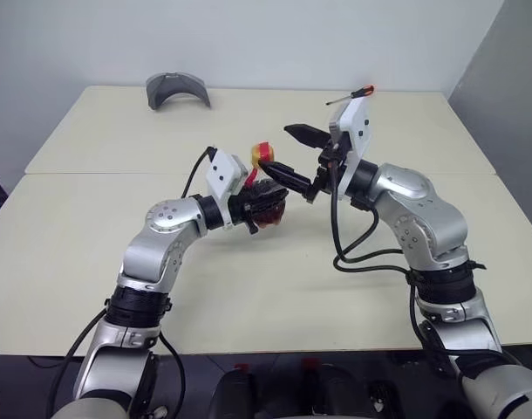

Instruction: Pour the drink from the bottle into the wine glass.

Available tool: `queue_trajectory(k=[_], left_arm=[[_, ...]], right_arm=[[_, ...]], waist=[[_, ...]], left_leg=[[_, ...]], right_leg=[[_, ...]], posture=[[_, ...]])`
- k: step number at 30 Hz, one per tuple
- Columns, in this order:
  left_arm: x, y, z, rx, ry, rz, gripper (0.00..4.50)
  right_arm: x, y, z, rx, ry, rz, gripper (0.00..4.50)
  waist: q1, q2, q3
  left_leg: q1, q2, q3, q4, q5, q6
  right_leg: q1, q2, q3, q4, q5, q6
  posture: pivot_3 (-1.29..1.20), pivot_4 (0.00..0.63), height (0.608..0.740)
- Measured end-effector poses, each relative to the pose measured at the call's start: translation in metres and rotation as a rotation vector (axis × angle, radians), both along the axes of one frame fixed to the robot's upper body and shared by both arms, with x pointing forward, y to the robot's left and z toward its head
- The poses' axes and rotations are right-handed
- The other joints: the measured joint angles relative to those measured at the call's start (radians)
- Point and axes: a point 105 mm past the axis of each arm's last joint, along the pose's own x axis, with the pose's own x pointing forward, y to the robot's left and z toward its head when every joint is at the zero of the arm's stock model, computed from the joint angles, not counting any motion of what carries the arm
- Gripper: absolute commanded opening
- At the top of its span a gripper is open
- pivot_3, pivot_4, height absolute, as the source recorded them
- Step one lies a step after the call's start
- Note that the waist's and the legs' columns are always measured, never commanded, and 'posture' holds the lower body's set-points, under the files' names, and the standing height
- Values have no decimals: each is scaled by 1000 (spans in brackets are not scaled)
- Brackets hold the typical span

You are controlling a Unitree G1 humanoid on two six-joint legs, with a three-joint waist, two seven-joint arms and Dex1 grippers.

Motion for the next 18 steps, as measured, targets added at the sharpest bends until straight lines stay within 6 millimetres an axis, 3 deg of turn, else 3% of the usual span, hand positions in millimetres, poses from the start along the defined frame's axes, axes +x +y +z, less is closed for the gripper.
queue_trajectory(k=[18], left_arm=[[0,-1,-1,8,-5,-3,1007]], right_arm=[[2,2,3,-9,-2,-2,4500]], waist=[[0,0,0]], left_leg=[[0,0,0,0,0,0]], right_leg=[[0,0,0,0,0,0]], posture=[[0,150,740]])
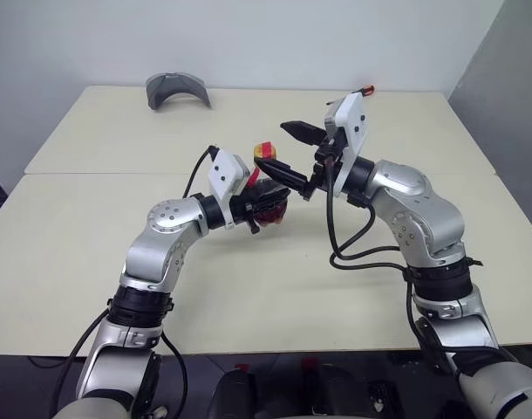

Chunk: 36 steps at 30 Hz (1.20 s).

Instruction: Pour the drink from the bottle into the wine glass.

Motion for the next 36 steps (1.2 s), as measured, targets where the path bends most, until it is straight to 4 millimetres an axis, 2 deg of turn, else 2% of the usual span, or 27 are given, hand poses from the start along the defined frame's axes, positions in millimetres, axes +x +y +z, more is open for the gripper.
queue_trajectory(k=[9,11,15,22,27,30,36], left_arm=[[-3,1,-9,4,43,5,1007],[-3,5,-11,1,60,17,1007],[-10,3,-7,-13,45,-7,1007],[-10,3,-4,-21,36,-3,1007],[-8,5,-4,-20,38,4,1007],[-6,6,-5,-22,43,9,1007],[-6,4,-5,-27,43,6,1007]], right_arm=[[-1,-7,-7,-40,-3,14,4500],[1,-15,-13,-54,9,-1,4500],[12,-41,-23,-76,45,-89,4500],[9,-50,-25,-88,55,-86,4500],[-1,-44,-23,-67,64,-28,4500],[-12,-29,-15,-22,60,27,4500],[-16,-10,5,22,23,66,4500]], waist=[[0,0,0],[0,0,0],[1,0,0],[0,0,0],[0,0,0],[0,0,0],[1,0,0]], left_leg=[[0,0,0,0,0,0],[0,0,0,0,0,0],[0,0,0,0,0,0],[0,0,0,0,0,0],[0,0,0,0,0,0],[0,0,0,0,0,0],[0,0,0,0,0,0]], right_leg=[[0,0,0,0,0,0],[0,0,0,0,0,0],[0,0,0,0,0,0],[0,0,1,0,0,0],[0,0,0,0,0,0],[0,0,0,0,0,0],[0,0,0,0,0,0]], posture=[[0,150,740],[0,150,740],[0,150,740],[0,150,740],[0,150,740],[0,150,740],[0,150,740]])
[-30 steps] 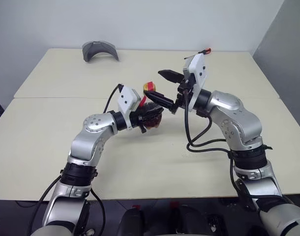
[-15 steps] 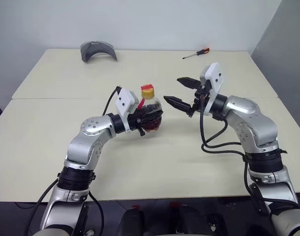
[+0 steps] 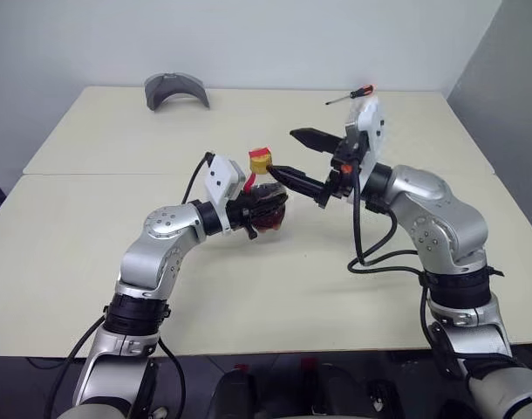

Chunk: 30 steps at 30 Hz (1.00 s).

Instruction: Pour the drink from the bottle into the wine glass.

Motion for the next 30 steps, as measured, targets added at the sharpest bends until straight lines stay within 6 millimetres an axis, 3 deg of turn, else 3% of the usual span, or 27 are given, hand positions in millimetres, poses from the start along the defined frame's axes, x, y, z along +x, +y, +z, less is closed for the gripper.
queue_trajectory(k=[9,25,30], left_arm=[[0,-1,0,-4,0,-3,1007],[-1,-2,-2,-5,6,-4,1007],[-2,-1,-5,-4,17,1,1007]], right_arm=[[6,12,-11,-23,-7,-10,4500],[13,10,-15,-35,-3,-44,4500],[12,-3,-18,-72,-18,-63,4500]], waist=[[0,0,0],[-1,0,0],[1,0,0]], left_leg=[[0,0,0,0,0,0],[0,0,0,0,0,0],[0,0,0,0,0,0]], right_leg=[[0,0,0,0,0,0],[0,0,0,0,0,0],[0,0,0,0,0,0]], posture=[[0,150,740],[0,150,740],[0,150,740]])
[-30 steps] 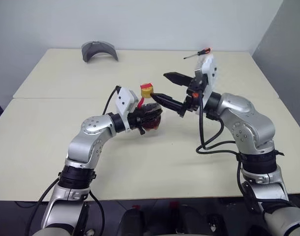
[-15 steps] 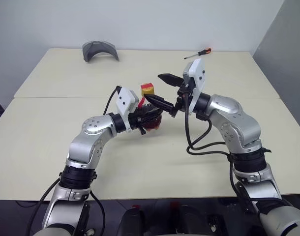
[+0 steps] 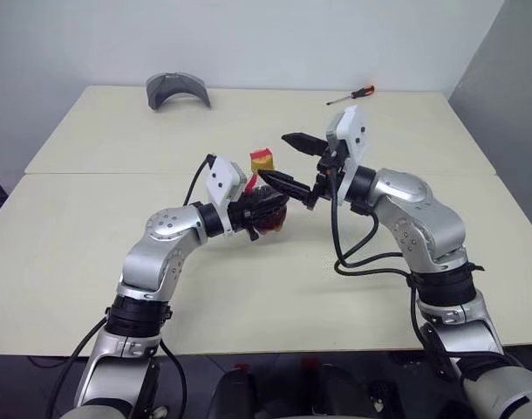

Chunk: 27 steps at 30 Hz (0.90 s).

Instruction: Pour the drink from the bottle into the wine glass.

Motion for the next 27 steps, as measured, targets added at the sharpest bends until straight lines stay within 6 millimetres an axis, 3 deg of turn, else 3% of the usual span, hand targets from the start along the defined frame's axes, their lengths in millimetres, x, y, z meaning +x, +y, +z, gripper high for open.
queue_trajectory(k=[3,10,15,21,27], left_arm=[[-2,-1,1,0,-5,-5,1007],[-5,-3,5,-4,-23,-19,1007],[-5,-3,5,-3,-16,-19,1007],[-5,-3,4,-1,-9,-21,1007],[-5,-4,6,-1,-14,-24,1007]], right_arm=[[8,-25,-7,-19,17,-85,4500],[11,-38,-13,-36,36,-120,4500],[5,-32,-10,-20,44,-83,4500],[-16,-12,-2,38,62,50,4500],[-17,0,10,65,38,72,4500]], waist=[[2,0,0],[-3,0,0],[-2,0,0],[-2,0,0],[-2,0,0]], left_leg=[[0,0,0,0,0,0],[0,0,0,0,0,0],[0,0,0,0,0,0],[0,0,0,0,0,0],[0,0,0,0,0,0]], right_leg=[[0,0,0,0,0,0],[0,0,2,0,0,0],[0,0,1,0,0,0],[0,0,1,0,0,0],[0,0,1,0,0,0]], posture=[[0,150,740],[0,150,740],[0,150,740],[0,150,740],[0,150,740]])
